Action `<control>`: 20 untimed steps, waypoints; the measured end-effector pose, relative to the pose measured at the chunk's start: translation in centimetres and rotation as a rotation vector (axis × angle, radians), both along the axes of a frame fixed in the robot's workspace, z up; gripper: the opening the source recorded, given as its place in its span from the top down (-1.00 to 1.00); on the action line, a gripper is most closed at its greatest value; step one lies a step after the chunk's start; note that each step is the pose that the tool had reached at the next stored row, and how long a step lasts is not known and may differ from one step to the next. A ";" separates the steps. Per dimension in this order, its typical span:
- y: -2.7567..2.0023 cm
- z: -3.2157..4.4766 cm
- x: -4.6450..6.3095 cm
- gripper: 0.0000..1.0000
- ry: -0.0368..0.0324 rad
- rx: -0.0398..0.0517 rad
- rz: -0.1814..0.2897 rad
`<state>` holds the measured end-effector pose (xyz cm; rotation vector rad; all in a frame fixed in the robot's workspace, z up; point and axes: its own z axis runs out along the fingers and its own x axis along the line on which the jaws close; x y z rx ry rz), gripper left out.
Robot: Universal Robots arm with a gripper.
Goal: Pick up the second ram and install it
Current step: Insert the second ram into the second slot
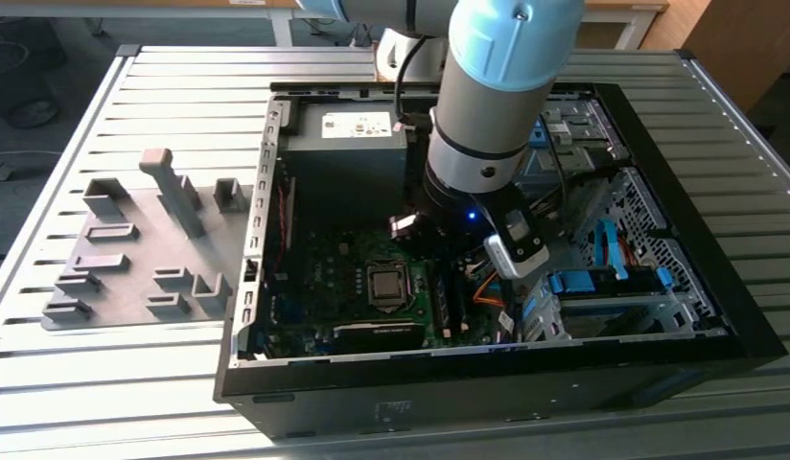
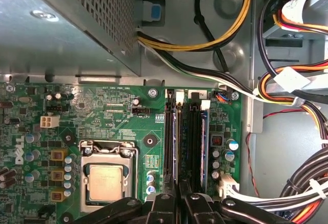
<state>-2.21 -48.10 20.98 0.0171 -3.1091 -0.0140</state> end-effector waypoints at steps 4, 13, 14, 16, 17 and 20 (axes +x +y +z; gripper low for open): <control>0.00 -0.03 0.0 0.73 -0.0001 0.0004 0.000; 0.00 -0.04 0.0 0.73 -0.0001 0.0003 0.000; 0.00 -0.04 0.0 0.73 -0.0001 0.0003 0.000; 0.00 -0.04 0.0 0.73 -0.0001 0.0004 0.000; 0.01 -0.02 0.0 0.73 -0.0002 0.0006 0.000; 0.01 0.21 0.0 0.73 -0.0002 0.0037 0.000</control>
